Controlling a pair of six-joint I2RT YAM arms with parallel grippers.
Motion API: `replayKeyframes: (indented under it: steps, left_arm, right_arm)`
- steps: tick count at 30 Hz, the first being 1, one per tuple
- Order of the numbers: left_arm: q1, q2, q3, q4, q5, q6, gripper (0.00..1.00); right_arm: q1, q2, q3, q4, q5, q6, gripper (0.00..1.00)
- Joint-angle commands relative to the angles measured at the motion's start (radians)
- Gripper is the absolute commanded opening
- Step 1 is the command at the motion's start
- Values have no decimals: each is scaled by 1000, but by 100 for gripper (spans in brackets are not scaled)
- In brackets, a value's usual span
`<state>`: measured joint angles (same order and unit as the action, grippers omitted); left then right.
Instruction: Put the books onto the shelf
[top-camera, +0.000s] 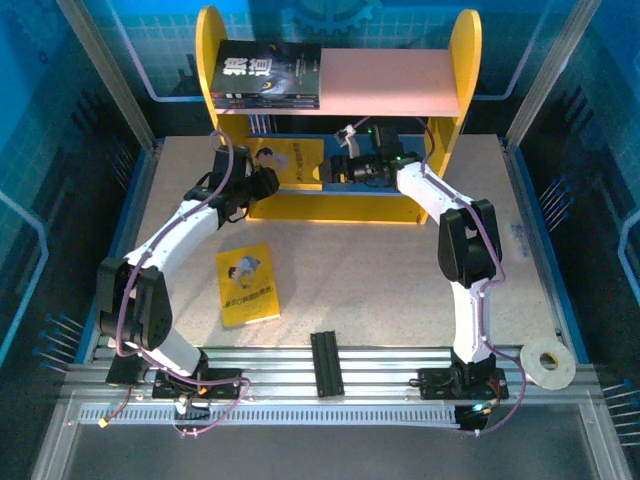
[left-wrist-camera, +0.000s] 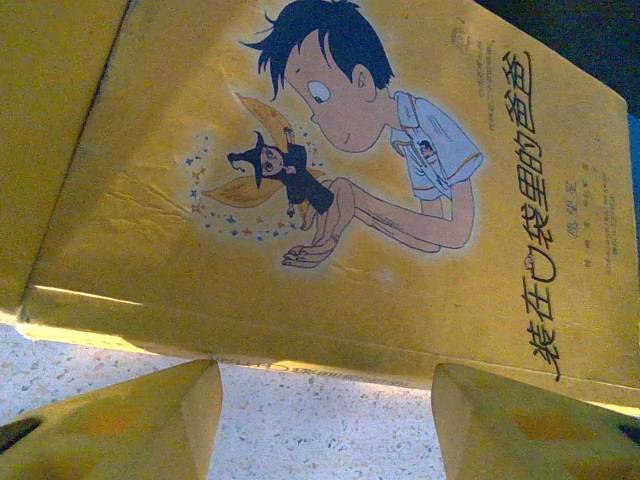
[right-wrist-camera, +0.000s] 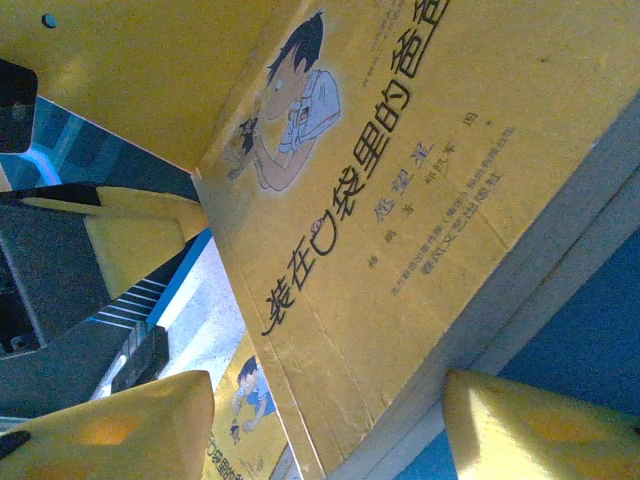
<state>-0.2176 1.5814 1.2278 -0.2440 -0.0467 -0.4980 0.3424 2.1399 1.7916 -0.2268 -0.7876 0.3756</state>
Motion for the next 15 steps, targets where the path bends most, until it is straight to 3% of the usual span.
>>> replayKeyframes:
  steps: [1,15]
  left_arm:
    - [17,20,46,23,18,9,59]
    - [20,33,50,28,19,9,58]
  right_arm:
    - [15,33,40,-48,-1,-15,63]
    - [22,40,54,-66,4,-24,63]
